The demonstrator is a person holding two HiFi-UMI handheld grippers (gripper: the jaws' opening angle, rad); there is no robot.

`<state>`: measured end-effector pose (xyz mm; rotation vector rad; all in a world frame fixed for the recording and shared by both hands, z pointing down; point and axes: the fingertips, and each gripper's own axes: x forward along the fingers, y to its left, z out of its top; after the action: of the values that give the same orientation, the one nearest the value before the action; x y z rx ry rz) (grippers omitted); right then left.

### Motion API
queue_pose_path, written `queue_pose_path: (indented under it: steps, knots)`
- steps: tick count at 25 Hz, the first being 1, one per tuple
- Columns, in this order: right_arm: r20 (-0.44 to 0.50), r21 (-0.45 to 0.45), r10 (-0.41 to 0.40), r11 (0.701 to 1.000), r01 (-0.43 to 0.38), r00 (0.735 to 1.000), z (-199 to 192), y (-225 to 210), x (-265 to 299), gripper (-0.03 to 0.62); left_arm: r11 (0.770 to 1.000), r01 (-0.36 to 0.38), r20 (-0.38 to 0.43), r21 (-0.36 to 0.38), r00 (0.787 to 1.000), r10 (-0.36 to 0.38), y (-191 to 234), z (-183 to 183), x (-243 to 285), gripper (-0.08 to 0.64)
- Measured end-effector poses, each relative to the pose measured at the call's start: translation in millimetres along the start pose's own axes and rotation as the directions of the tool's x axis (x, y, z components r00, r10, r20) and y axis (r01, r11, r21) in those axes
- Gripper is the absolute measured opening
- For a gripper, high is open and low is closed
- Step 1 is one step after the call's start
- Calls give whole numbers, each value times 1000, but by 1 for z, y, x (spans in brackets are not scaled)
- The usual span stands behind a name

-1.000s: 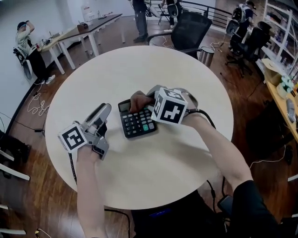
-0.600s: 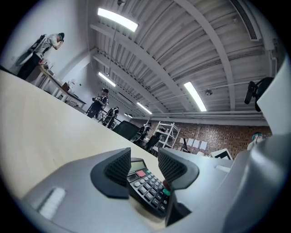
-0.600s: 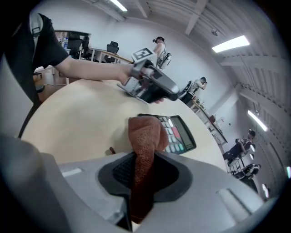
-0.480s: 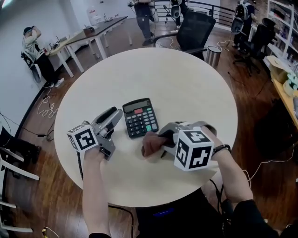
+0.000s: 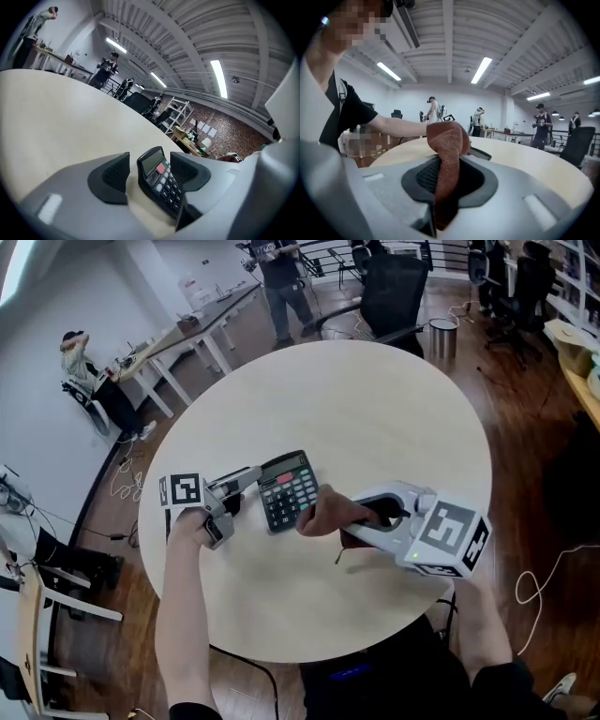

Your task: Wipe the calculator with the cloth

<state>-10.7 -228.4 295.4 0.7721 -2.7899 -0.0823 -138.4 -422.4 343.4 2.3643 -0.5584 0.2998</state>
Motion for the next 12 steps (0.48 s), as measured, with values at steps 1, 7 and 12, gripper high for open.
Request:
queue_pose_path:
  steps: [1, 7, 12]
  knots:
    - [28, 25, -10, 1000, 9, 1000, 2, -5, -6, 64, 1000, -4, -40, 5, 999, 4, 2, 1, 6, 282]
    - [52, 90, -30, 996, 26, 998, -9, -21, -26, 64, 990, 8, -292, 141, 956, 34, 9, -9, 45, 287]
    - [79, 128, -50, 991, 39, 996, -5, -20, -31, 64, 974, 84, -358, 210, 934, -3, 7, -12, 47, 253]
